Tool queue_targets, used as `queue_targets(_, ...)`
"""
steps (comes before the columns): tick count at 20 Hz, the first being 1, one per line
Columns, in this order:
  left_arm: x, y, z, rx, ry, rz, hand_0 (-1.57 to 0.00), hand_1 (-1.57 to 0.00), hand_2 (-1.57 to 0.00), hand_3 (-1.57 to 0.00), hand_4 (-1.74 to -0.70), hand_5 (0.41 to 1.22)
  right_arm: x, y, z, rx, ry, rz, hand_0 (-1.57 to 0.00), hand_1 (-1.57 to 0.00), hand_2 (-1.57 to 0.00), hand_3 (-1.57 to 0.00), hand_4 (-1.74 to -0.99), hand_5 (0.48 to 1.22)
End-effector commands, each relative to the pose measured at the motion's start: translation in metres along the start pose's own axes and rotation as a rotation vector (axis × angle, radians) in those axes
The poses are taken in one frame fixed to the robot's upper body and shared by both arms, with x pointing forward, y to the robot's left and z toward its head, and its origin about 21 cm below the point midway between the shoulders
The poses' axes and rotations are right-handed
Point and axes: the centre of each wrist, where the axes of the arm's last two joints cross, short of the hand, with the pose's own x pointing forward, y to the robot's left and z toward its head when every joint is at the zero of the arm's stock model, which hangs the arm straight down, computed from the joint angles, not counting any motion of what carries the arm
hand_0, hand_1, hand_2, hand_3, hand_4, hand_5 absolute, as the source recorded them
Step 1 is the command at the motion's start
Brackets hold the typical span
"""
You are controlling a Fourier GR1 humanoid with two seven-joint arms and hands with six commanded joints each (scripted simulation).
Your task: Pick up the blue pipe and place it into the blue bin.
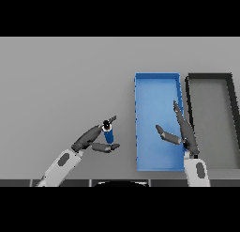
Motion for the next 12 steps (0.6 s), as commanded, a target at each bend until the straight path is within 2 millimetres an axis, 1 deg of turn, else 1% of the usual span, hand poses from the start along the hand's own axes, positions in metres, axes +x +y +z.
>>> queue_targets(1,-0.003,-0.004,-0.004,0.004,-0.002,0.006,0.0,0.0,-0.02,0.0,-1.1,0.517,-0.003,0.001,0.004,0.004,0.004,0.006,0.0,0.0,0.0,0.0,-1.195,0.548)
queue_targets(2,-0.002,-0.005,-0.006,-0.005,-0.041,0.04,0.0,0.0,-0.05,-0.02,-1.12,0.543,-0.004,0.0,0.004,0.008,0.009,0.006,0.0,0.0,0.0,0.0,-1.192,0.549)
queue_targets(3,0.0,-0.005,-0.011,-0.009,-0.041,0.055,0.0,0.0,-0.09,-0.04,-1.14,0.567,-0.003,-0.002,0.005,0.003,0.001,0.015,0.0,0.0,0.0,0.0,-1.188,0.55)
queue_targets(4,0.0,-0.007,-0.015,-0.012,-0.042,0.099,0.0,-0.04,-0.17,-0.11,-1.18,0.601,-0.003,-0.002,0.002,0.001,-0.001,0.023,0.0,0.0,0.0,0.0,-1.186,0.554)
queue_targets(5,0.003,-0.01,-0.017,-0.014,-0.051,0.136,0.0,-0.12,-0.27,-0.2,-1.22,0.635,-0.003,-0.002,0.002,0.001,-0.004,0.022,0.0,0.0,0.0,0.0,-1.188,0.556)
queue_targets(6,0.002,-0.013,-0.018,-0.02,-0.065,0.159,-0.04,-0.25,-0.42,-0.35,-1.27,0.675,-0.003,0.0,0.002,0.005,-0.014,0.007,0.0,0.0,0.0,0.0,-1.196,0.56)
queue_targets(7,0.001,-0.014,-0.019,-0.023,-0.073,0.184,-0.18,-0.41,-0.58,-0.59,-1.3,0.784,-0.004,0.002,0.001,0.005,-0.001,0.005,0.0,0.0,0.0,0.0,-1.192,0.56)
queue_targets(8,0.003,-0.017,-0.02,-0.015,-0.088,0.2,-0.42,-0.64,-0.78,-0.78,-1.38,0.872,-0.004,0.001,0.001,0.003,-0.001,0.014,0.0,0.0,0.0,0.0,-1.191,0.561)
queue_targets(9,0.001,-0.017,-0.021,-0.008,-0.089,0.196,-0.65,-0.83,-0.94,-0.91,-1.45,0.941,-0.003,0.002,0.002,0.001,-0.01,0.015,0.0,0.0,0.0,0.0,-1.189,0.562)
queue_targets(10,0.005,-0.02,-0.021,-0.01,-0.106,0.186,-0.83,-0.98,-1.06,-1.02,-1.5,0.997,-0.001,0.001,0.002,0.003,-0.012,0.018,0.0,0.0,0.0,0.0,-1.184,0.562)
queue_targets(12,0.006,-0.026,-0.02,-0.023,-0.098,0.192,-1.1,-1.19,-1.25,-1.2,-1.59,1.078,-0.002,-0.004,0.002,-0.004,-0.003,0.026,0.0,0.0,0.0,0.0,-1.179,0.561)
